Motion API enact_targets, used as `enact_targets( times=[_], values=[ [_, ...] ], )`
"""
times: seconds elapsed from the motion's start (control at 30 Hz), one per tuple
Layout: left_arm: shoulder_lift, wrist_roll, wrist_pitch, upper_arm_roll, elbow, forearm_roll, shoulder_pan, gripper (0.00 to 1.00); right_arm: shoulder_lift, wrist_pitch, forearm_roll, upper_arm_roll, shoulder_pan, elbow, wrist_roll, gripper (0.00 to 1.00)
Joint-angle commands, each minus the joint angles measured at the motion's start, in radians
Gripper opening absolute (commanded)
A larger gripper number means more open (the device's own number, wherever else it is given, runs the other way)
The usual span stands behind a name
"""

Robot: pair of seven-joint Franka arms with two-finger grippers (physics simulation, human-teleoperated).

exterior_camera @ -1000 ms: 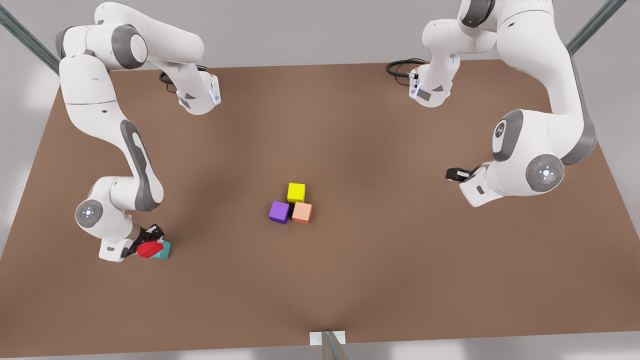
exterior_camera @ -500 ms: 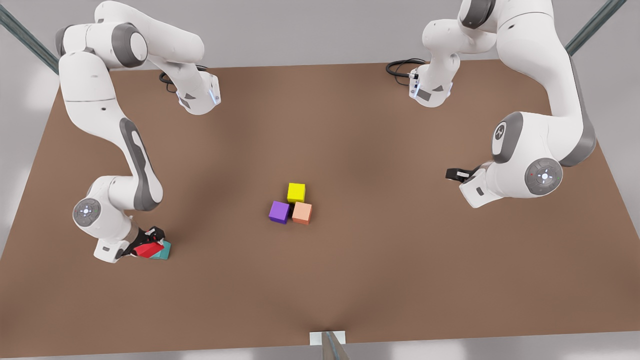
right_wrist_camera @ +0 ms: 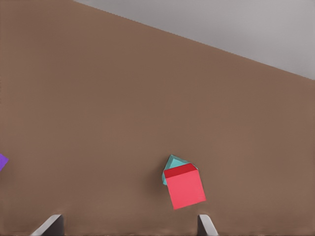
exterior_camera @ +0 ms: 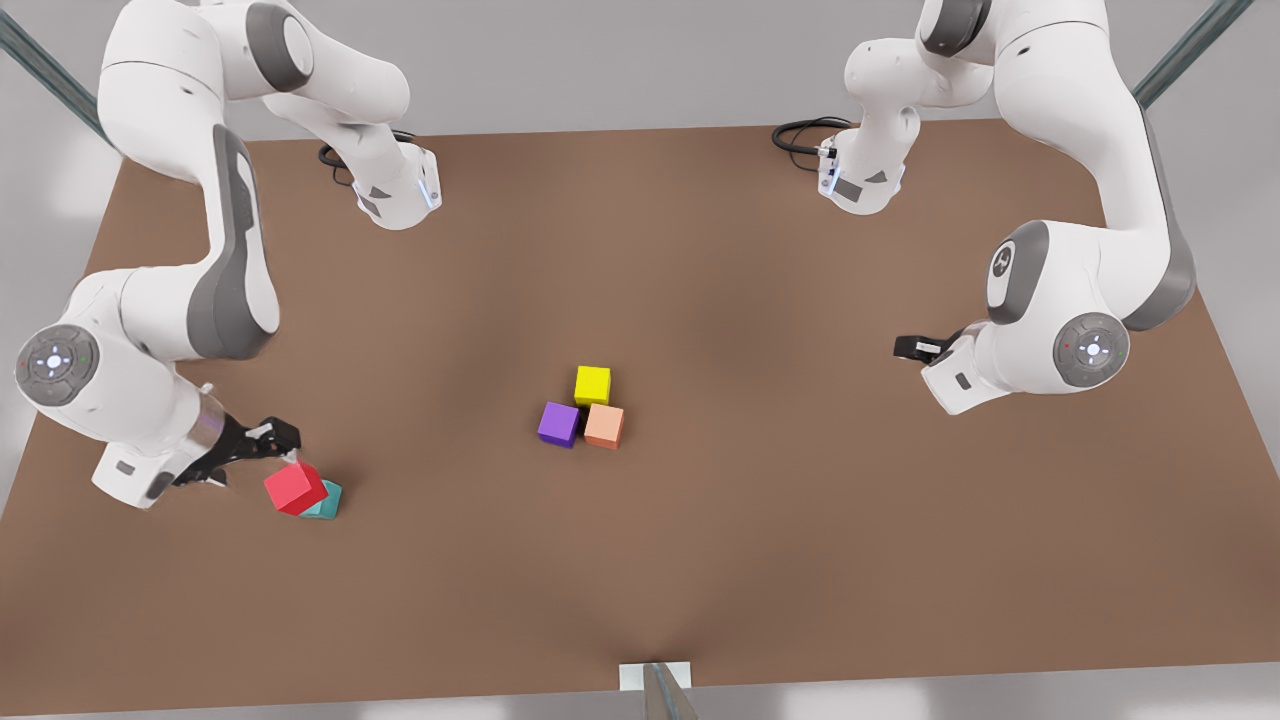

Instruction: Pick up red wooden cube and pass to hand red wooden cube and place in blue wooden cube

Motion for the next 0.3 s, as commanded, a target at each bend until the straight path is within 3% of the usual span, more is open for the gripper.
enact_targets(
  times=[0.0, 0.1, 0.27],
  values=[
    [-0.001, -0.005, -0.001, 0.0, 0.0, 0.001, 0.001, 1.0, -0.044, -0.425, -0.013, -0.004, 0.006, 0.034, 0.475, 1.0],
    [-0.003, -0.006, -0.001, -0.002, 0.002, 0.001, -0.004, 1.0, -0.197, -0.43, -0.005, -0.004, 0.014, -0.049, 0.579, 1.0],
    [0.0, -0.008, 0.002, -0.002, 0.002, 0.001, -0.005, 1.0, -0.25, -0.4, 0.018, -0.006, 0.022, -0.122, 0.579, 1.0]
  ],
)
